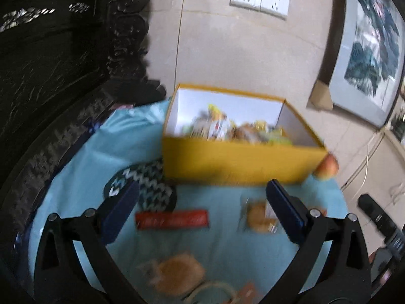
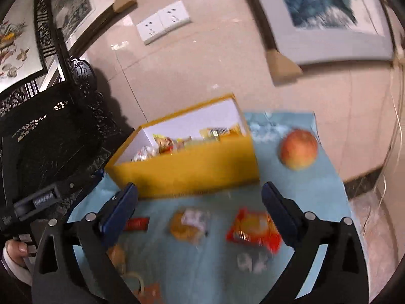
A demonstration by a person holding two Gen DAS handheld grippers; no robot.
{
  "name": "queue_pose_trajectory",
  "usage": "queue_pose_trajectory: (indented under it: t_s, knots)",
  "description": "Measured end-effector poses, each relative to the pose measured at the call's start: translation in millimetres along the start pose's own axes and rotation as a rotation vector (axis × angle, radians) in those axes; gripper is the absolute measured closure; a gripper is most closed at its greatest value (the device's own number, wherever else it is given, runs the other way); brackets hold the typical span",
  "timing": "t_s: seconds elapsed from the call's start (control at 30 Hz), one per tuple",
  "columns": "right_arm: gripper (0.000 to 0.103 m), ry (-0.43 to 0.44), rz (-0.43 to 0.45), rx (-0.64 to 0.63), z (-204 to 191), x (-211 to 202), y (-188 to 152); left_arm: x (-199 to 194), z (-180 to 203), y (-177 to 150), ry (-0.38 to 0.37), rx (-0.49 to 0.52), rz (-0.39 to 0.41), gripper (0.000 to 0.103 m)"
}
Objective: Organize snacks
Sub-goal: 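Withdraw both grippers from the box back over the table, then grasp the wrapped bread loaf with the left gripper while the right grasps the clear cake bag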
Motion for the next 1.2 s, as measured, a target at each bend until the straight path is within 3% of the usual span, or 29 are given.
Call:
queue_pose_trajectory:
  t_s: [0.1, 0.17, 0.3, 0.63, 0.77, 0.87, 0.9, 1.03, 1.2]
  knots:
    - [0.002, 0.064, -0.071, 0.154, 14.7, -7.4, -31.2, -7.6, -9.1, -31.2, 0.009, 0.032, -0.035, 0.002]
    - [0.002, 0.053, -0.109, 0.212, 25.5, -6.1, -46.0, -12.2, -17.2, -55.5, 0.022, 0.066, -0.049, 0.002]
    - [0.002, 0.042, -0.147, 0.244, 32.3, 0.6, -58.4, -13.1, -27.2, -91.5, 0.052, 0.140, -0.082, 0.002]
    - [0.002, 0.003, -0.169, 0.228, 37.4, 6.4, -69.4, 16.9, -18.0, -123.8, 0.019, 0.144, -0.175, 0.002]
    - [0.002, -0.040, -0.152, 0.188, 42.3, 7.1, -69.2, 22.2, -20.7, -131.5, 0.035, 0.127, -0.180, 0.006]
    - [0.002, -0.054, -0.148, 0.173, 44.7, 8.3, -70.8, 15.2, -22.4, -127.7, 0.030, 0.116, -0.154, 0.028]
    - [0.002, -0.059, -0.150, 0.158, 43.4, 9.1, -72.1, 12.2, -20.5, -125.7, 0.011, 0.109, -0.146, 0.031]
    - [0.002, -0.042, -0.177, -0.008, 14.2, 16.3, -82.0, 6.6, -12.3, -122.6, -0.051, 0.090, -0.132, 0.032]
    - [0.002, -0.074, -0.255, -0.182, -20.6, 45.2, -93.0, 3.7, -10.0, -117.6, -0.052, 0.086, -0.119, 0.032]
Point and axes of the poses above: each gripper's, at about its wrist camera, not at the fingertips, and x roughly the way its jaws point, z to its right, y to its top, the point moved 8 cm from there along x, roughly the way its jaws point, and after that the axes turned 13 degrees about z, right-handed, at the moved point
